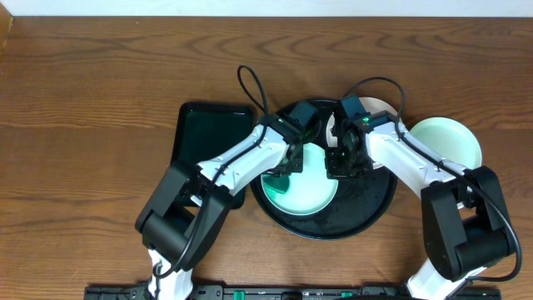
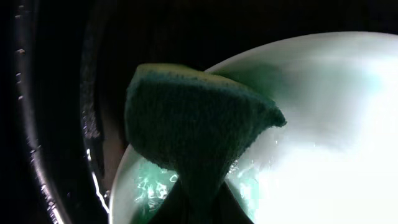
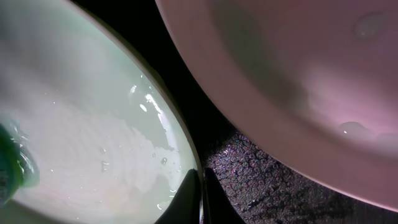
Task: Clean dirty plates on tray and stack at the side
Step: 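Lower the sponge and scrub the pale green plate's left side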
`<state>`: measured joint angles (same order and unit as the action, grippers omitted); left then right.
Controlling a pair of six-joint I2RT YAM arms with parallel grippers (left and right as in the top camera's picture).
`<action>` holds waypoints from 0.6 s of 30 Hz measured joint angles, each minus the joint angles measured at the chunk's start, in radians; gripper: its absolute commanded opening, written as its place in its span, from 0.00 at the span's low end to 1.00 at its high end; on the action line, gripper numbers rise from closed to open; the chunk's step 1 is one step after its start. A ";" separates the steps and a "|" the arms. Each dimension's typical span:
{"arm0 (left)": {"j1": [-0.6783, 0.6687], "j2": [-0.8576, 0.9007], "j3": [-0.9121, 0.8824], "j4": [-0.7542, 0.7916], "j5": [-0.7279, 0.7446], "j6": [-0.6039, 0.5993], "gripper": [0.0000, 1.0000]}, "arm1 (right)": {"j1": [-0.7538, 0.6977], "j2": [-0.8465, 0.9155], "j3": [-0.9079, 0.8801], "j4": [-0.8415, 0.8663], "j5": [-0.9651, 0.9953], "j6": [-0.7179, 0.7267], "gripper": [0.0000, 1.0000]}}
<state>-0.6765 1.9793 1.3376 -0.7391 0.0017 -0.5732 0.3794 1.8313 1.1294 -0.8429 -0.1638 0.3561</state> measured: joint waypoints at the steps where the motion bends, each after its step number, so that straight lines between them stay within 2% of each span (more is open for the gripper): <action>1: 0.000 0.006 0.004 0.000 0.003 0.000 0.08 | 0.000 0.000 0.000 0.000 0.000 0.000 0.02; 18: 0.025 0.029 0.021 0.002 0.097 0.054 0.07 | 0.000 0.000 0.000 0.000 0.000 0.000 0.01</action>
<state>-0.6518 2.0087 1.3586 -0.7372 0.0986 -0.5190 0.3794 1.8313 1.1294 -0.8425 -0.1638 0.3561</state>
